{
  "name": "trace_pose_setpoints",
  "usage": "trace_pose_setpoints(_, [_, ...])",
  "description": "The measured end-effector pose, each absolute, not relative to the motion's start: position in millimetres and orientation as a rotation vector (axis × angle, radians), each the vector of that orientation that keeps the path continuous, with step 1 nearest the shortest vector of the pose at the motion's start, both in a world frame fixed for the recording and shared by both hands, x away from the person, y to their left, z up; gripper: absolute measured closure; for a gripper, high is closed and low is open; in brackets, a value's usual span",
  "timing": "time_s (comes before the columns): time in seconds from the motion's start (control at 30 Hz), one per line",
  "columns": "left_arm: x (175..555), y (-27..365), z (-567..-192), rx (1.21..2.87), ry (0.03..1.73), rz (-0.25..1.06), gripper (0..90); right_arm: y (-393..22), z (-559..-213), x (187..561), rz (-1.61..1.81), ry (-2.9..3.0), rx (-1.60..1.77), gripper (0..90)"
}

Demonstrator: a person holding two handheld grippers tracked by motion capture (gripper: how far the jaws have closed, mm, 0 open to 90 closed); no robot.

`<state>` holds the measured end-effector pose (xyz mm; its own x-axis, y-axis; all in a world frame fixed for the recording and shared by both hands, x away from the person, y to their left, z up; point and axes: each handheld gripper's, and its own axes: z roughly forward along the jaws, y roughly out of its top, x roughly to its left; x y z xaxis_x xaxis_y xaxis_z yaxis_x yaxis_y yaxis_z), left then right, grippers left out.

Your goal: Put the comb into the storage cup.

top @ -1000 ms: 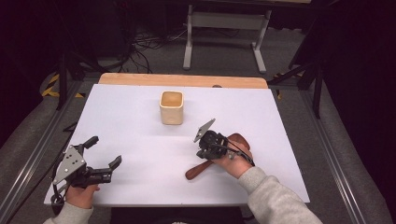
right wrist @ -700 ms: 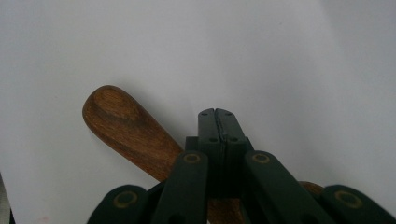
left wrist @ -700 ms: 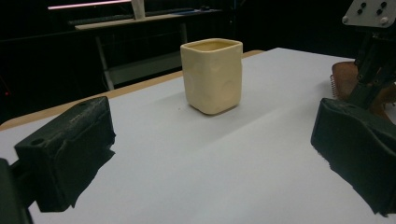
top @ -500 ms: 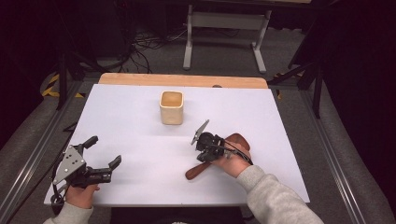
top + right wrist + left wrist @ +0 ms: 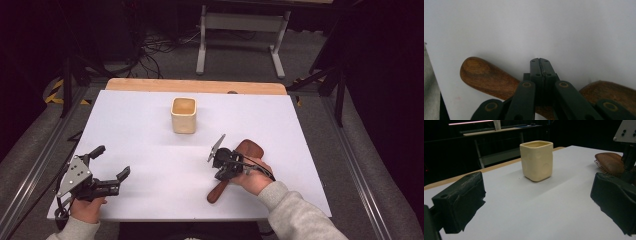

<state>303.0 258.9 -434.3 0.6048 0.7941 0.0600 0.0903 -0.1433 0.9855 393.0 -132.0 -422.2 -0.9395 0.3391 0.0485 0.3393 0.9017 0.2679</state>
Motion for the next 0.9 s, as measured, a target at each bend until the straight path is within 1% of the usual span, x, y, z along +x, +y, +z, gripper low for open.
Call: trace_pose_setpoints(0.9, [308, 252, -435, 1.631, 0.736, 0.711, 0.3, -196, -418, 366, -0.41, -3.047, -0.694, 89.7])
